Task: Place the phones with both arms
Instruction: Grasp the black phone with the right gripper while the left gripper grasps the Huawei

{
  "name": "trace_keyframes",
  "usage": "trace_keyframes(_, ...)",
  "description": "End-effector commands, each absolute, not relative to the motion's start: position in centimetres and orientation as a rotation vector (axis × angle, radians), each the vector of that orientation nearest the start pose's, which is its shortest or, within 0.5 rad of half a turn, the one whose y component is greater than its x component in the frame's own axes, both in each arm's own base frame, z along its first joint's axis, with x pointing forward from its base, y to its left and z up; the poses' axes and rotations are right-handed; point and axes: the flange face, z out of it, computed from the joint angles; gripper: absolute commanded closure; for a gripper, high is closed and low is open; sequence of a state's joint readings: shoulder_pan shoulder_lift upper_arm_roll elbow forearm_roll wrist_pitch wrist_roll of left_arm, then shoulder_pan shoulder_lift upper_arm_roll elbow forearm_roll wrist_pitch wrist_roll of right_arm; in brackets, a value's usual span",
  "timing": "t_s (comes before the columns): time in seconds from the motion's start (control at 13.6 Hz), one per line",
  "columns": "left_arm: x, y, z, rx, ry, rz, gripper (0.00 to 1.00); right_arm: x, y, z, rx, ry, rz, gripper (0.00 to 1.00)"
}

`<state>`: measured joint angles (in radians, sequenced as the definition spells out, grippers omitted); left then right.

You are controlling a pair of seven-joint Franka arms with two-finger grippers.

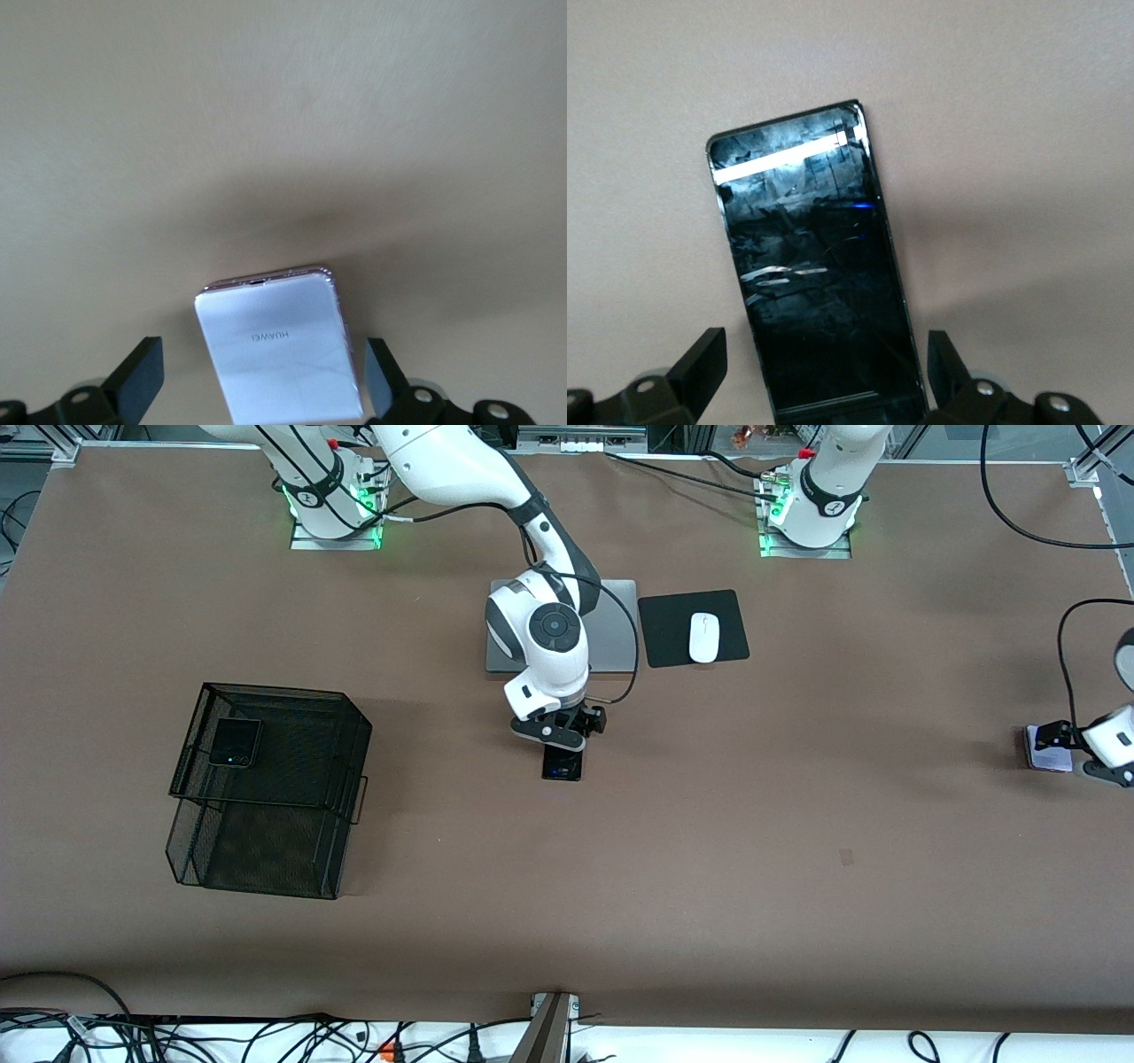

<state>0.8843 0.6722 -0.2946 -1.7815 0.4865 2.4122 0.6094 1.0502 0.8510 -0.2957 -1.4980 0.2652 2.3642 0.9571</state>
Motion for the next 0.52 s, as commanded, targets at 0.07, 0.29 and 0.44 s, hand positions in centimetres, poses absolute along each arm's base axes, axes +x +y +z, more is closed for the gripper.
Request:
trace_keyframes(0.07,52.0,37.9,16.6,-3.054,0.483,0.060,0.00,49.7,52.4,17.2,-3.078,0.425,-0.124,0.05)
trace_keyframes(0.29,51.7,38.2,16.0,-3.088,0.433,0.049,0.00,49.8,52.4,17.4,-3.080,0.403,-0.129,0.87)
trace_keyframes(0.44,52.2,38.0,16.5,-3.083,0.435,0.049,0.43,50.1,52.4,18.4,-3.074,0.388,-0.133,1.00)
